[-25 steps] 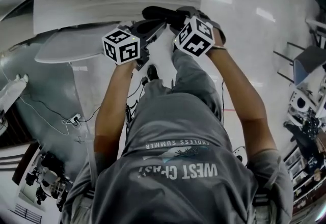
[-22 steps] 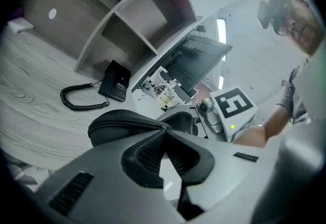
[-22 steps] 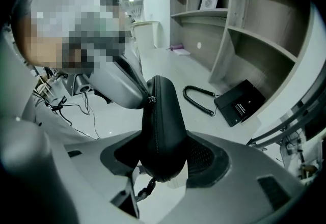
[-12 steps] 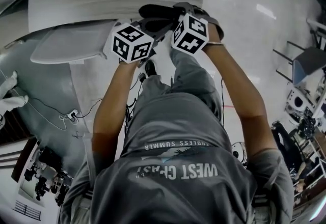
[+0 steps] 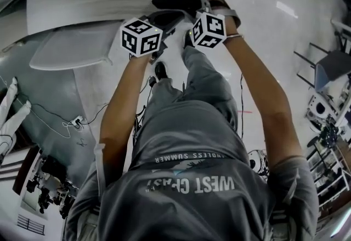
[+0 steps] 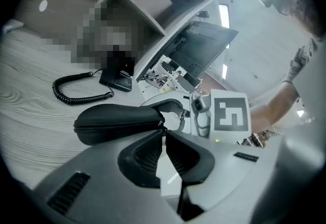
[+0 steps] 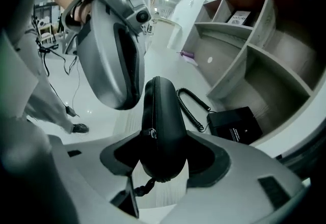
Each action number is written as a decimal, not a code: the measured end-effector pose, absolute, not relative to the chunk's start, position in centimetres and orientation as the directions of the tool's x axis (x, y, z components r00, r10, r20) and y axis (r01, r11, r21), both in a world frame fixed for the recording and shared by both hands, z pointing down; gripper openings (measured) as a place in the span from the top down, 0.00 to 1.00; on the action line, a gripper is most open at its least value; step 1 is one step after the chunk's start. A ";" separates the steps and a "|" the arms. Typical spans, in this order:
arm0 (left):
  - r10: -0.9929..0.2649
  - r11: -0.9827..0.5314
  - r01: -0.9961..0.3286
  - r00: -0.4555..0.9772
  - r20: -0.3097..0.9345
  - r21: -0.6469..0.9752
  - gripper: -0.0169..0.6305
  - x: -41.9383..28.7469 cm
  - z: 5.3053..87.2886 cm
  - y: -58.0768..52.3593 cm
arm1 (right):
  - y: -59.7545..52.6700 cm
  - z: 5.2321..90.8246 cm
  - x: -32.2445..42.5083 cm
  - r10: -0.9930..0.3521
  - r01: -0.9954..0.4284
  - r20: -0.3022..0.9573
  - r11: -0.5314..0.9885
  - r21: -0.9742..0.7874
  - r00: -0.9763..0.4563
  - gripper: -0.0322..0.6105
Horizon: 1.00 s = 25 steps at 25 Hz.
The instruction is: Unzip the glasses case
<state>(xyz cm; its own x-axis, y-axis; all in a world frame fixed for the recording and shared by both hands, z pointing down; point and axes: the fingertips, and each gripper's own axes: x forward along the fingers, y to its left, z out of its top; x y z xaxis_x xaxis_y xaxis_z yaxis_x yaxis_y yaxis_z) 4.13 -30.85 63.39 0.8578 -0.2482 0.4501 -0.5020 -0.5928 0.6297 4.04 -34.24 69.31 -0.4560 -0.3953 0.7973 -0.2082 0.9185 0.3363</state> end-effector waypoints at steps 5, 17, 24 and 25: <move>-0.273 -0.559 -0.526 0.847 0.457 0.641 0.97 2.6 64.0 -30.9 | -35.3 70.6 4.5 -0.474 -0.153 0.767 0.877 0.456 -0.433 0.54; -0.359 -0.538 -0.584 0.811 0.461 0.608 0.97 -3.3 61.9 -31.0 | -32.6 71.5 3.0 -0.468 0.000 0.766 0.853 0.521 -0.440 0.48; -0.393 -0.564 -0.586 0.810 0.436 0.581 0.97 -4.8 59.0 -30.0 | -31.2 69.7 3.5 -0.495 -0.044 0.759 0.848 0.529 -0.422 0.48; -0.400 -0.570 -0.587 0.809 0.430 0.575 0.97 -5.2 58.3 -29.9 | -31.1 69.1 3.4 -0.504 -0.061 0.754 0.845 0.531 -0.422 0.48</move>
<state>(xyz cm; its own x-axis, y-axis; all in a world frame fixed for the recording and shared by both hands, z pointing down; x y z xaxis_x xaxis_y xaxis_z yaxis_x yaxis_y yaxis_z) -5.22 -29.91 58.28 0.8092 -0.4000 0.4302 -0.5873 -0.5696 0.5750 3.38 -31.14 69.05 -0.4220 -0.5041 0.7535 -0.0607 0.8450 0.5313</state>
